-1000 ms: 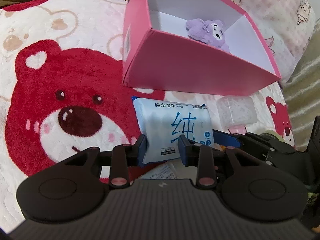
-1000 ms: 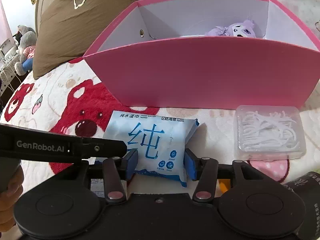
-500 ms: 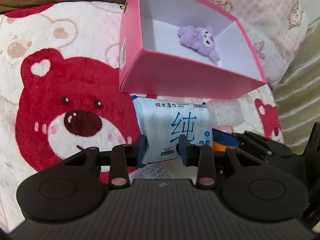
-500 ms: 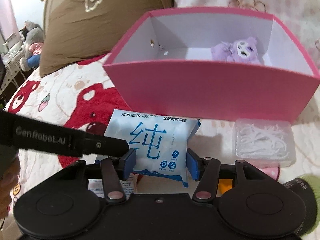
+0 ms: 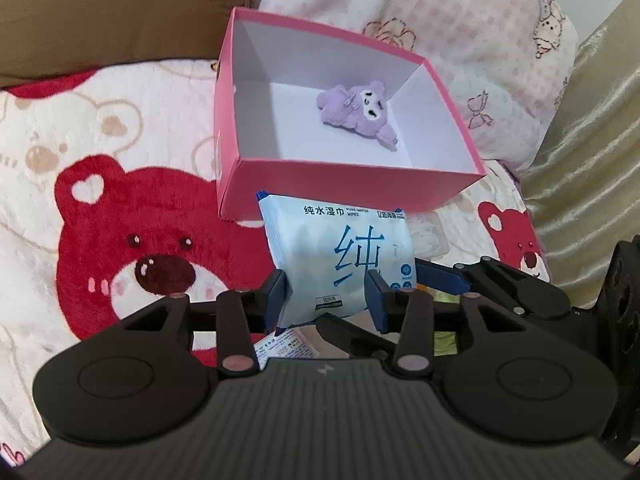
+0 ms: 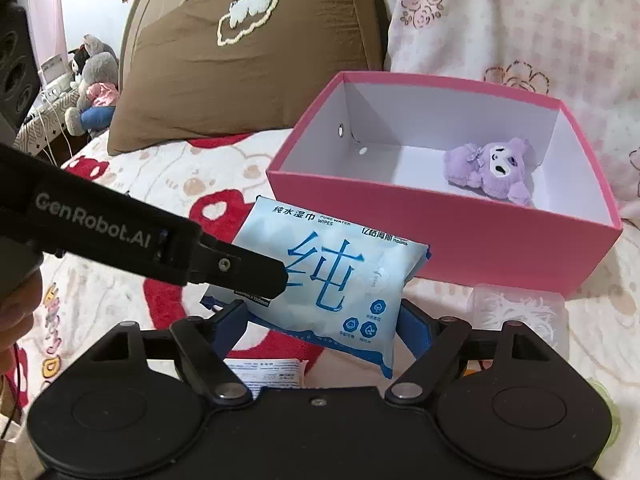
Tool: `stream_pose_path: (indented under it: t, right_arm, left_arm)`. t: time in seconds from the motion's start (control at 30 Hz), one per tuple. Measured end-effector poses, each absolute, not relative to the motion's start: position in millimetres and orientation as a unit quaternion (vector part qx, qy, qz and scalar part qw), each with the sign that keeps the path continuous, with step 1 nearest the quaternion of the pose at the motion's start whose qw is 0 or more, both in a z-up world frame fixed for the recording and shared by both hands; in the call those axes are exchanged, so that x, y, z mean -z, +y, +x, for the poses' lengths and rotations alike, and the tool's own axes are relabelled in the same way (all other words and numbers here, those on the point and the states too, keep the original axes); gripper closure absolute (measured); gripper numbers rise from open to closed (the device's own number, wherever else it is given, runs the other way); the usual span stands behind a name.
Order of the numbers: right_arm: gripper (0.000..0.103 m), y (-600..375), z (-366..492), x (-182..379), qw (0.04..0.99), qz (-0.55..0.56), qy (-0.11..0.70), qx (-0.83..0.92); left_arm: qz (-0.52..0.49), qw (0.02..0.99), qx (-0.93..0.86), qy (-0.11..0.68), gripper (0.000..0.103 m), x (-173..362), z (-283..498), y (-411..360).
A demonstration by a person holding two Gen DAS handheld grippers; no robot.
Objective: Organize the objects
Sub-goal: 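Lift the wet-wipes pack with the right tool toward the pink box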
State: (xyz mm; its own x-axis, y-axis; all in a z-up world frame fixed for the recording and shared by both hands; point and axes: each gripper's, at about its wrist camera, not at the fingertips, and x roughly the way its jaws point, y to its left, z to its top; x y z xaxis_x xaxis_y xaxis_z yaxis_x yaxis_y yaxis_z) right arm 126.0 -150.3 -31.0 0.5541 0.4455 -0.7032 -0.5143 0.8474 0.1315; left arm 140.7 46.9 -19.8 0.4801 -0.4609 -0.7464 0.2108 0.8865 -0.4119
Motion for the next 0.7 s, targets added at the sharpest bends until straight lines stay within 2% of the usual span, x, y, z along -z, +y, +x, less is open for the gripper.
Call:
stream_pose_path:
  t: [0.17, 0.3, 0.7]
  right_arm:
    - [0.017, -148.2, 121.5, 19.8, 0.882, -0.046, 0.384, -0.271]
    - [0.011, -150.4, 120.6, 12.3, 0.883, -0.028, 0.386, -0.264]
    - [0.007, -157.4, 115.0, -8.4, 0.888, -0.011, 0.380, -0.257]
  left_arm:
    - [-0.128, 0.854, 0.194, 0.465, 0.060, 8.0, 133.3, 44.9]
    - [-0.129, 0.855, 0.200, 0.460, 0.060, -1.4, 129.5, 42.9]
    - [-0.114, 0.865, 0.203, 0.445, 0.060, -27.5, 120.2, 32.2]
